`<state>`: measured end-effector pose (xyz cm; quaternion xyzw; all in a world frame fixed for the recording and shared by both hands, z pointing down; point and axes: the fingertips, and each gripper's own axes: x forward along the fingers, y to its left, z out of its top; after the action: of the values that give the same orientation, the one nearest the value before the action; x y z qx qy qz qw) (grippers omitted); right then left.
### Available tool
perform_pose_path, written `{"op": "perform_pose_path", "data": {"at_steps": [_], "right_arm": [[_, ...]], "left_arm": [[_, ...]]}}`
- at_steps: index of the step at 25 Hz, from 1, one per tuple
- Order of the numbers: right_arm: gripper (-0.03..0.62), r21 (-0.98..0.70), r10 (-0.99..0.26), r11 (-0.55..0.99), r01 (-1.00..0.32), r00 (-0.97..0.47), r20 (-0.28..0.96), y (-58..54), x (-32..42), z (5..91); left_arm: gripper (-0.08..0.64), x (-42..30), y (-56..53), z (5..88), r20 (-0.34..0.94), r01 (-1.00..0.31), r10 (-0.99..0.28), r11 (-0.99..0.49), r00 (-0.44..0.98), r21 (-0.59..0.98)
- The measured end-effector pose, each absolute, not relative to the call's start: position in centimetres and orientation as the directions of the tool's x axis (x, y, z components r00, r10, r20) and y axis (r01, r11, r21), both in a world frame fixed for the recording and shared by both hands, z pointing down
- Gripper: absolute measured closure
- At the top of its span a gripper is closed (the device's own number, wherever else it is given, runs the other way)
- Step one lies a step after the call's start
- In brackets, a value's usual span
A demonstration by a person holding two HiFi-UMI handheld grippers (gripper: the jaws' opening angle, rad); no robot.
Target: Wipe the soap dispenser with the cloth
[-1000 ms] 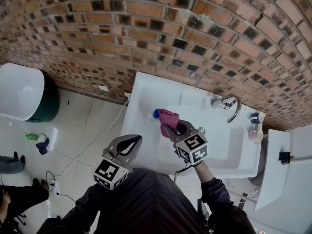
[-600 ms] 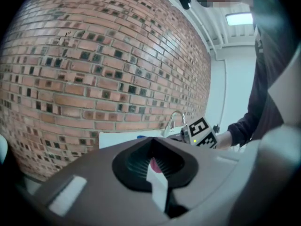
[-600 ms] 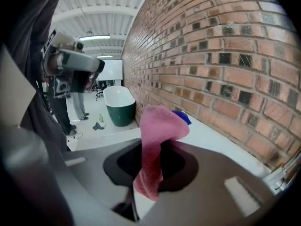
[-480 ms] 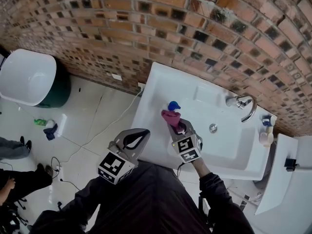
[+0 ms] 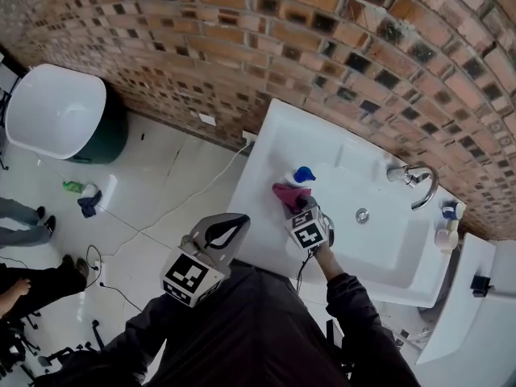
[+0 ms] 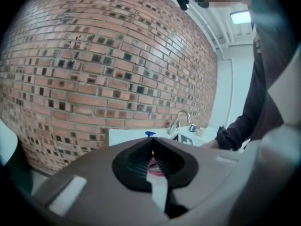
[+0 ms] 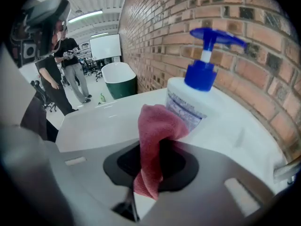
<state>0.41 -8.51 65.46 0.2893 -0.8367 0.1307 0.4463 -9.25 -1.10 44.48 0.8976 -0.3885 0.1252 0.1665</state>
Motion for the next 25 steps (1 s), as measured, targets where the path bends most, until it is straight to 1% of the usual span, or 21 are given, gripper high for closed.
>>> {"op": "perform_pose_path", "data": {"at_steps": [2, 7, 13, 18, 21, 25], "right_arm": [[0.523, 0.008, -0.347, 0.794, -0.607, -0.444, 0.826, -8.2, 0.2, 66.0], [0.523, -0.056, -0.399, 0.764, -0.642, -0.539, 0.742, -7.5, 0.6, 62.3], [0.523, -0.192, -0.472, 0.642, -0.742, -0.580, 0.664, -7.5, 5.5, 57.3], [0.523, -0.285, -0.511, 0.561, -0.777, -0.596, 0.619, -10.0, 7.6, 55.3], [0.523, -0.327, -0.502, 0.546, -0.772, -0.613, 0.610, -11.3, 7.5, 55.7], [0.523, -0.367, -0.454, 0.522, -0.770, -0.616, 0.644, -12.0, 7.0, 58.6]], "left_arm": [[0.560, -9.4, -1.1, 44.6, 0.352, -0.741, -0.658, -0.639, 0.665, 0.205], [0.559, -9.1, -1.7, 45.3, 0.354, -0.739, -0.654, -0.639, 0.669, 0.215], [0.558, -7.5, -3.1, 45.8, 0.341, -0.704, -0.621, -0.670, 0.706, 0.237], [0.560, -6.5, -4.0, 45.8, 0.332, -0.683, -0.603, -0.690, 0.725, 0.240], [0.558, -6.4, -4.2, 45.8, 0.336, -0.683, -0.601, -0.690, 0.725, 0.239], [0.560, -6.9, -4.2, 46.1, 0.348, -0.699, -0.612, -0.671, 0.710, 0.246]]}}
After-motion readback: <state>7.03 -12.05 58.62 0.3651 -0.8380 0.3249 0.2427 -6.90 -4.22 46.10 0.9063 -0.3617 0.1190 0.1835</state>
